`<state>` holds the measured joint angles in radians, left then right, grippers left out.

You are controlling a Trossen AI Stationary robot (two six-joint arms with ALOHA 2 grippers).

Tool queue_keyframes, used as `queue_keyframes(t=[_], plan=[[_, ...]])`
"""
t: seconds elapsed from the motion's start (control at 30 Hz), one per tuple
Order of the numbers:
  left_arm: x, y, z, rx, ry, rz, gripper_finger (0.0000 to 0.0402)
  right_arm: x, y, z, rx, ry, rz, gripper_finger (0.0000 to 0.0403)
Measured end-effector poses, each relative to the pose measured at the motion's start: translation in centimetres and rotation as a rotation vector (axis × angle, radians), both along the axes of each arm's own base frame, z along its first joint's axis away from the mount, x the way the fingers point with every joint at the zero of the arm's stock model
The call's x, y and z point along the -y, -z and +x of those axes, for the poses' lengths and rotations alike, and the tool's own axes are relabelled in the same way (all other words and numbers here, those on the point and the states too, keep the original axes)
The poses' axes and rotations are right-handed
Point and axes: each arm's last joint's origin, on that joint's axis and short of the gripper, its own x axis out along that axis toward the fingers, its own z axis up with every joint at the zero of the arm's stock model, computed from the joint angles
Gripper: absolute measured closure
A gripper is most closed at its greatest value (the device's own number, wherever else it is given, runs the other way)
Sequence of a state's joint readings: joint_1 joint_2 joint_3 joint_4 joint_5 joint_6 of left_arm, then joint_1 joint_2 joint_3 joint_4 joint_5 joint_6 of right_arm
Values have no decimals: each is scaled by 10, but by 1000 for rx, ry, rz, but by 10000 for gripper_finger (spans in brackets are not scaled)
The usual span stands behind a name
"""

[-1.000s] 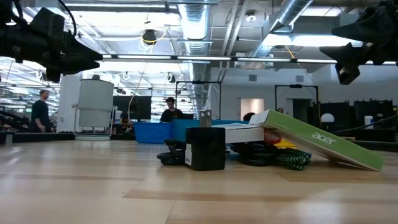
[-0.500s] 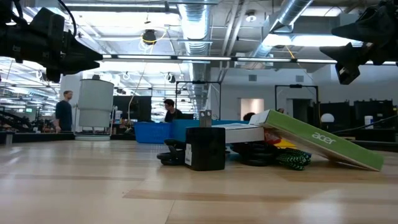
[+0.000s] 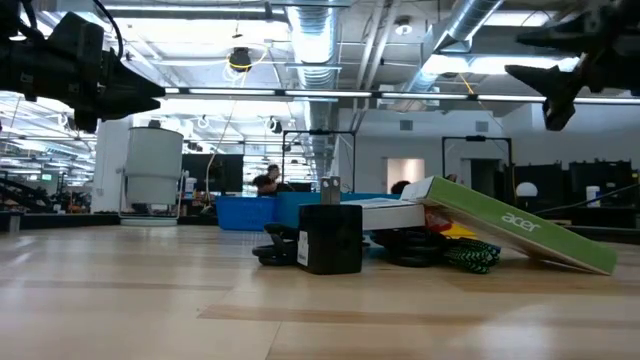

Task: Pick and place items into bin
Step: Put the pink charger adapter into the yellow basket

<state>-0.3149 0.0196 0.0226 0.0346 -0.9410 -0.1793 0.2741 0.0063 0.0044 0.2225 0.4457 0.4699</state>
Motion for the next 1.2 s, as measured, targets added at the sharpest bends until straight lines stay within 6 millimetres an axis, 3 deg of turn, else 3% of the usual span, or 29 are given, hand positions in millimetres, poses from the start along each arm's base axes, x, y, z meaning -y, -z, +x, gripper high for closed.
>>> queue_keyframes(t=[0.13,0.37,0.57,0.8,1.2], plan=[[0,0,0,0,0,0,231,4,-15,-4,49,77,-95,228],[0,0,0,0,0,0,231,7,-77,-12,27,164,-419,234],[0,0,0,1,0,0,231,2,-115,9,-350,130,-594,235],[0,0,0,0,0,0,231,-6,-127,40,-743,30,-593,243],[0,0,0,0,-1,0,231,-31,-105,78,-907,-279,-400,262]])
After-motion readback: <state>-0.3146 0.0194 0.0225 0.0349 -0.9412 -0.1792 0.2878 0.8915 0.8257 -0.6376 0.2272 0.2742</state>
